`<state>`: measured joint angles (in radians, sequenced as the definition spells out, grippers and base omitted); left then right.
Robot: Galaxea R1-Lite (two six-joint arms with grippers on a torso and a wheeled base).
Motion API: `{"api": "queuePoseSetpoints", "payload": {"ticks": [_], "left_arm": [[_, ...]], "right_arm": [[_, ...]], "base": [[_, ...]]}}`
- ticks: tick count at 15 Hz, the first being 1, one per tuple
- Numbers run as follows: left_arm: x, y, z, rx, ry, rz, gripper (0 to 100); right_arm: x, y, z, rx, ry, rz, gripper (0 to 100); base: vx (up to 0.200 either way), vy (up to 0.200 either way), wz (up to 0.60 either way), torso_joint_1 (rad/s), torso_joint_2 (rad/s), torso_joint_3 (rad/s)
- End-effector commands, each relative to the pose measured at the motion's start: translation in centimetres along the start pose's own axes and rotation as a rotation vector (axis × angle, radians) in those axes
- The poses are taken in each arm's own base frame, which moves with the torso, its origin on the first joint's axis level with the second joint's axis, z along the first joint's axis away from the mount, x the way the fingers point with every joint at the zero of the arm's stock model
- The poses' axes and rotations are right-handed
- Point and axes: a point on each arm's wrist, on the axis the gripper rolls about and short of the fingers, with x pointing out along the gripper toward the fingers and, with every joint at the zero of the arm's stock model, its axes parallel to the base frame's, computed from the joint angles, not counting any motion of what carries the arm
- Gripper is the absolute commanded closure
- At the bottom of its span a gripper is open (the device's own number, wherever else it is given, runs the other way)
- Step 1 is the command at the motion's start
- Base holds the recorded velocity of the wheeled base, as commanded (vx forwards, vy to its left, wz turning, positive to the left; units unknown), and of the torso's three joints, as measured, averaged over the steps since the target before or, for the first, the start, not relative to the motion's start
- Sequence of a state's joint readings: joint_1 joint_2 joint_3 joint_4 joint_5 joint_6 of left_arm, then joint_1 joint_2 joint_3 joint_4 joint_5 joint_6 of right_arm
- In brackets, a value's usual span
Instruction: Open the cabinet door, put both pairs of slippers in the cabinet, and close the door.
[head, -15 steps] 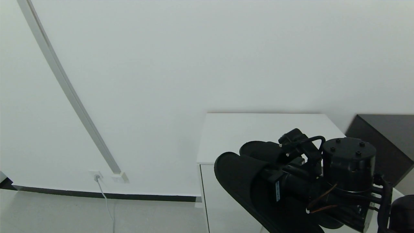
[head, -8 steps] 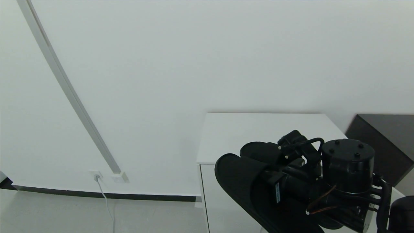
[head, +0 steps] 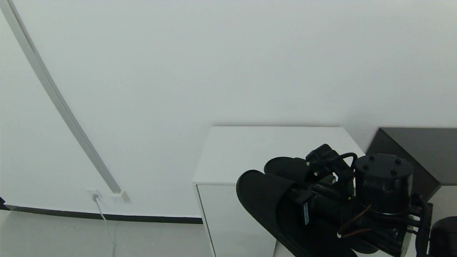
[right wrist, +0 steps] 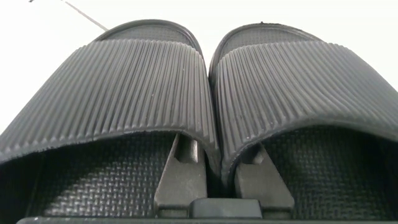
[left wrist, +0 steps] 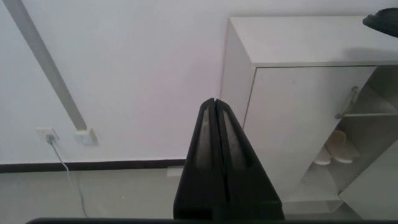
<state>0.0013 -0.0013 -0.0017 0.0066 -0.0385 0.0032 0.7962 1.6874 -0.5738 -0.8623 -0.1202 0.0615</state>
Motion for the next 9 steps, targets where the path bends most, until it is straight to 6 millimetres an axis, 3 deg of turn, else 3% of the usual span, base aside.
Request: {"api": "queuePoseSetpoints", "payload": {"ticks": [1,9], "left_arm": [[0.01,0.00,0.00,0.000,0.001,0.002,100],[0.01,0.00,0.00,0.000,0.001,0.002,100]], "right_arm": [[0.03,0.04,-0.04,-0.001,0.002,0.002,100],[0.02,0.09,-0.03,-0.007,0.000,0.003,100]], "base": [[0.000,-0.200,0.00,0.002,0.00,-0.002],[0.000,-0.200,0.00,0.004,0.00,0.004]]}}
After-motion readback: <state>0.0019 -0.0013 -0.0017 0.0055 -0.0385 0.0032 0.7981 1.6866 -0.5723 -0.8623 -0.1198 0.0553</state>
